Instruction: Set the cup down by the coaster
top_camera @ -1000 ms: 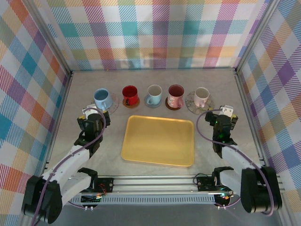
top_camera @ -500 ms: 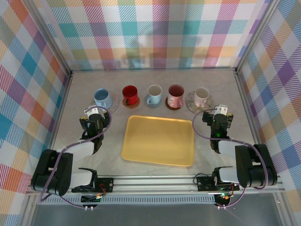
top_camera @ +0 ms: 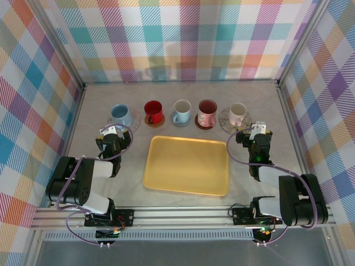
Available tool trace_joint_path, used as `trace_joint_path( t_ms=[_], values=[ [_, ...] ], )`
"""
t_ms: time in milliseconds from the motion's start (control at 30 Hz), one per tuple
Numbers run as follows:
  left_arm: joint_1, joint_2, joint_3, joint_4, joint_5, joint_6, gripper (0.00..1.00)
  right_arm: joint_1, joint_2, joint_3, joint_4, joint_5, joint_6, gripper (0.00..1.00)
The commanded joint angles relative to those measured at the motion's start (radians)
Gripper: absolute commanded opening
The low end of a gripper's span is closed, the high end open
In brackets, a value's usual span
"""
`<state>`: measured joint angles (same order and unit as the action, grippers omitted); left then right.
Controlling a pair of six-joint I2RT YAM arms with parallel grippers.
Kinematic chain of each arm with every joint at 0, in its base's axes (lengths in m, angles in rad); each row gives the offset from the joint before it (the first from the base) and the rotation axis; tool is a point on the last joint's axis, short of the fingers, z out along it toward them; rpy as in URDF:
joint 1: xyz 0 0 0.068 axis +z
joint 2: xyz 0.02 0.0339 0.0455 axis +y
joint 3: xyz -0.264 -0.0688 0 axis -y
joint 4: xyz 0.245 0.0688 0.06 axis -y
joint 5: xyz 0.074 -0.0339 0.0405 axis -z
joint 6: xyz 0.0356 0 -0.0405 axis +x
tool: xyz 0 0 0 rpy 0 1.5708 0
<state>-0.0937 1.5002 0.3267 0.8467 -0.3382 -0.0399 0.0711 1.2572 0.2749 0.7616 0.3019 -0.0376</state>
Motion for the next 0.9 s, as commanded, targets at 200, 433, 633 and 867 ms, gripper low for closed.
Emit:
trace_joint_path(
  t_ms=[200, 433, 633, 867],
  values=[
    [0.030, 0.072, 0.031, 0.105, 0.140, 0.018, 1.00, -0.008, 0.064, 0.051, 0.058, -0.087, 0.065, 0.99],
    [0.031, 0.077, 0.057, 0.062, 0.161, 0.028, 1.00, -0.007, 0.209, 0.078, 0.126, -0.106, 0.061, 0.99],
    [0.030, 0.077, 0.057, 0.063, 0.160, 0.029, 1.00, -0.025, 0.291, 0.103, 0.158, -0.101, 0.089, 0.99],
    [0.030, 0.077, 0.055, 0.065, 0.159, 0.030, 1.00, -0.029, 0.285, 0.107, 0.138, -0.104, 0.091, 0.99]
  ],
)
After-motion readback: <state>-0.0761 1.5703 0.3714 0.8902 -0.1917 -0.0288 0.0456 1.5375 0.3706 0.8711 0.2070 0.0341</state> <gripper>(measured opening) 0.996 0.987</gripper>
